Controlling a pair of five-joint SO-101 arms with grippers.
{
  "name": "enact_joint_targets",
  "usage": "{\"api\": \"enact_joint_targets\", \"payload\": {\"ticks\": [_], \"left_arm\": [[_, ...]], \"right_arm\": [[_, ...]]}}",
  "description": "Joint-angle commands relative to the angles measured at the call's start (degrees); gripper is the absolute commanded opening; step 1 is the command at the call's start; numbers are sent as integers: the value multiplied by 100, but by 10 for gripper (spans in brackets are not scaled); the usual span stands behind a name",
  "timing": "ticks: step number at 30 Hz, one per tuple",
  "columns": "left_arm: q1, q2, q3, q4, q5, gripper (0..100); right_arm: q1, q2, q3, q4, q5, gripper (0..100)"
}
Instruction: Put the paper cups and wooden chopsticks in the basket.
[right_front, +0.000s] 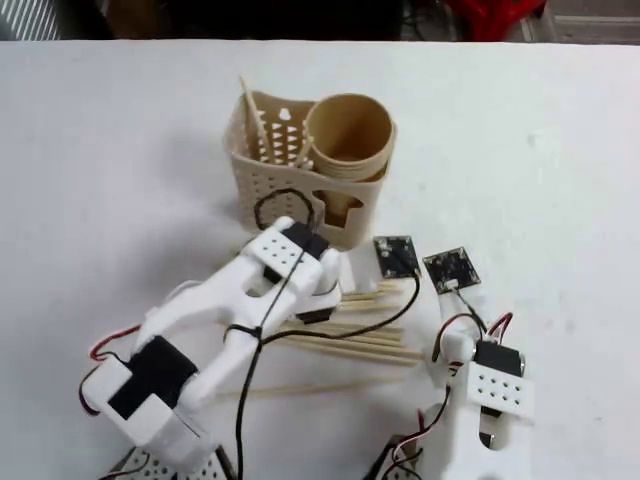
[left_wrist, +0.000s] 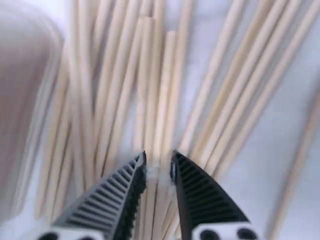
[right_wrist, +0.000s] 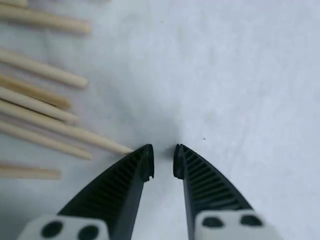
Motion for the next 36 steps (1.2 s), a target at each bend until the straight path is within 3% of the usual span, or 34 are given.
{"api": "enact_joint_targets", "payload": {"ticks": [1, 12, 16, 21, 29, 36], "left_arm": [[171, 259, -18, -202, -79, 104], [136, 673, -185, -229, -62, 98], [136, 646, -193, -229, -70, 17], [136, 391, -193, -176, -97, 22], [127, -963, -211, 536, -105, 21], [119, -2193, -1152, 1776, -62, 21]], "right_arm": [[-22, -75, -26, -84, 44, 84], [-22, -75, -26, -84, 44, 84], [-22, -75, -26, -84, 44, 84], [-22, -75, -26, -84, 44, 84], [-22, -75, -26, -84, 44, 84], [-22, -75, -26, -84, 44, 84]]}}
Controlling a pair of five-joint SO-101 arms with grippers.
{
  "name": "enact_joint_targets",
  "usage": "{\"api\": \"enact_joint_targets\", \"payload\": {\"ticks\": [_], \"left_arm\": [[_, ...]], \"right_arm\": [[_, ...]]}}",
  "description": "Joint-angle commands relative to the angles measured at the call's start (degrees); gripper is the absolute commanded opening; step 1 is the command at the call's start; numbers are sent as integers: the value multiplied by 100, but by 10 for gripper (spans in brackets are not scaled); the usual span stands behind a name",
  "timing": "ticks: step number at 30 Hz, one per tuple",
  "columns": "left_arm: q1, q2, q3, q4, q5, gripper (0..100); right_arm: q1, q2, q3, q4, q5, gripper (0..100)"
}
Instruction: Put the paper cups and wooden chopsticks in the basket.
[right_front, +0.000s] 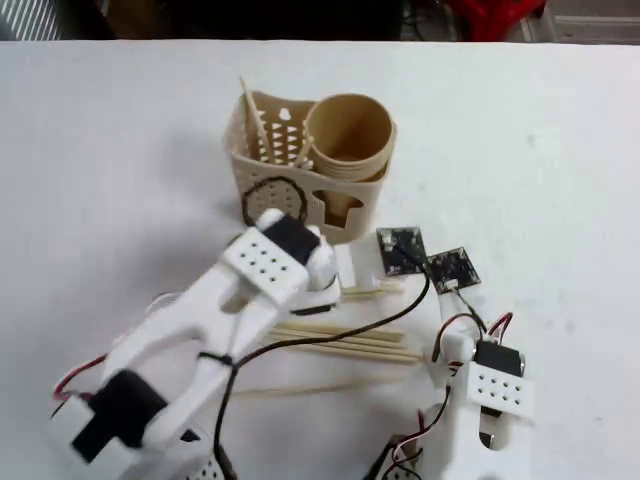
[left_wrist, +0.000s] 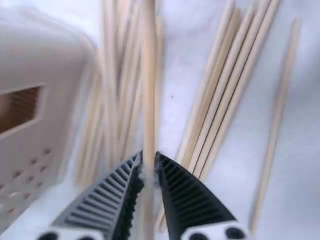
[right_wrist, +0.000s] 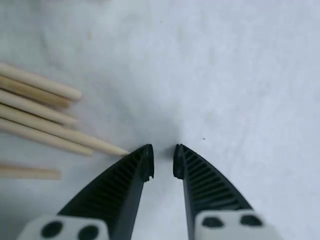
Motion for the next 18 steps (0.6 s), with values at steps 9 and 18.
{"api": "enact_joint_targets", "payload": {"ticks": [9, 18], "left_arm": [[-760, -1604, -2743, 1512, 413, 21], [-1015, -1578, -4079, 782, 1767, 20]], "right_arm": [[-22, -75, -26, -84, 53, 84], [-22, -75, -26, -84, 53, 84]]}}
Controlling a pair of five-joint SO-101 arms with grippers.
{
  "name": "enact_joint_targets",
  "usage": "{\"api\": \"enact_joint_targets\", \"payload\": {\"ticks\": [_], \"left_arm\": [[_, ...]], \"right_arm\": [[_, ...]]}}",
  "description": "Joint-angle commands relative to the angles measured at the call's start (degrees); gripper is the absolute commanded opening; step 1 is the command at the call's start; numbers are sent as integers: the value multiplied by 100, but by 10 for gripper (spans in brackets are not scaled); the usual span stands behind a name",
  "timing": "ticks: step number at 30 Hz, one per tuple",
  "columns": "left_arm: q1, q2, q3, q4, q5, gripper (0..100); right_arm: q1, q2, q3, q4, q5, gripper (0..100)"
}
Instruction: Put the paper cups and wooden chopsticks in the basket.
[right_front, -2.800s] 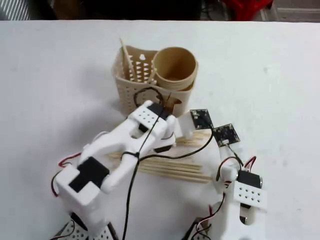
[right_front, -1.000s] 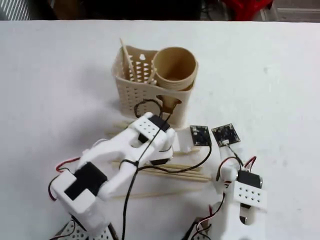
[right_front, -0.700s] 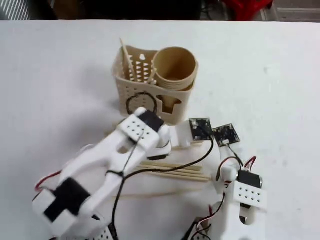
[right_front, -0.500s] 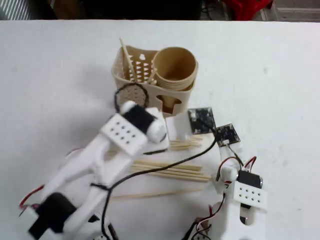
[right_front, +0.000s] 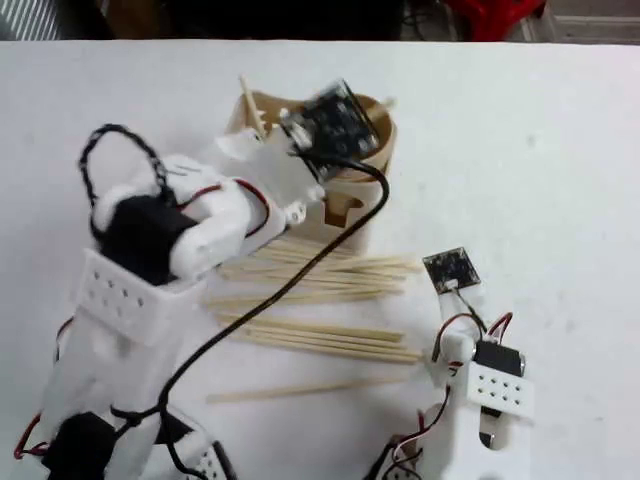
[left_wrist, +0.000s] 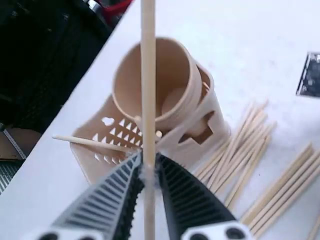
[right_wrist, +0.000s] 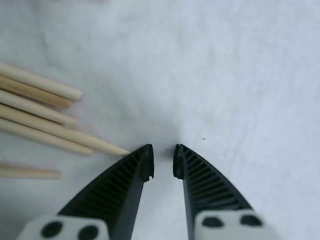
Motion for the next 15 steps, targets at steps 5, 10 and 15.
{"api": "enact_joint_targets", "payload": {"ticks": [5, 10, 15], "left_arm": [[-523, -84, -510, -1714, 1380, 20], [-927, 558, -686, -2752, 1890, 20], [-1147, 1358, -1266, -3358, 2418, 20]], "right_arm": [[-22, -75, -26, -84, 53, 84], [-22, -75, -26, -84, 53, 84], [-22, -75, -26, -84, 53, 84]]}}
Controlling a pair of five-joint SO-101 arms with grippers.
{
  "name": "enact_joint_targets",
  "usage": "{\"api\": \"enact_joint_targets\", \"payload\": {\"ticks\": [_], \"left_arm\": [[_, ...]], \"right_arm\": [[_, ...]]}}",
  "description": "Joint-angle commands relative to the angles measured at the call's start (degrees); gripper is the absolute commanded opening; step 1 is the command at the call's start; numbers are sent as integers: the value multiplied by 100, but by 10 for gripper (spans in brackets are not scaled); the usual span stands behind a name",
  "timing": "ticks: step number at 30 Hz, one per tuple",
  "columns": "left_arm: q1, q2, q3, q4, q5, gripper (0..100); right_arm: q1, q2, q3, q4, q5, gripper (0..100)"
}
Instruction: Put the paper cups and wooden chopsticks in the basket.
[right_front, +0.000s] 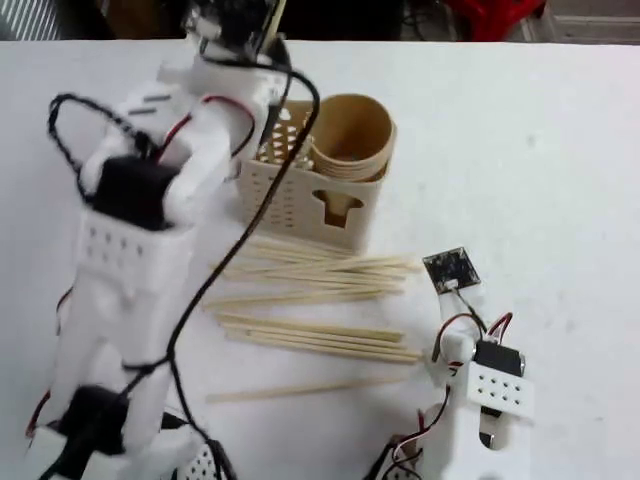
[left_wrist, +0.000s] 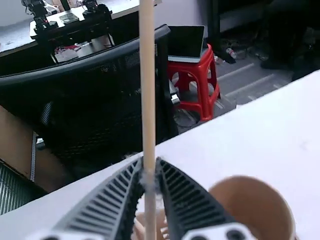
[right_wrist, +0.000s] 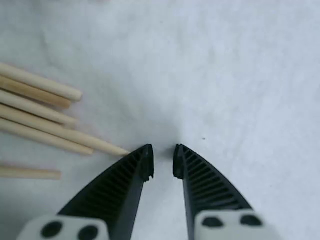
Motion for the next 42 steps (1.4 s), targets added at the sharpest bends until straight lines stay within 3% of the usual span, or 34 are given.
{"api": "enact_joint_targets", "payload": {"ticks": [1, 7, 14, 24, 33, 38, 42], "left_arm": [[-215, 593, -791, -598, 484, 20], [-312, 1332, -1600, -853, 677, 20], [-453, 1692, -1626, -1231, 1029, 20], [-743, 1789, -299, -2295, 1064, 20], [-734, 1349, -149, -1732, 1081, 24], [-734, 989, -149, -1064, 1363, 103], [-734, 892, -141, -782, 1459, 107]], "right_arm": [[-22, -75, -26, -84, 53, 84], [-22, -75, -26, -84, 53, 84], [-22, -75, -26, -84, 53, 84], [-22, -75, -26, -84, 53, 84], [-22, -75, -26, -84, 53, 84], [-22, -75, -26, -84, 53, 84], [-22, -75, -26, -84, 53, 84]]}}
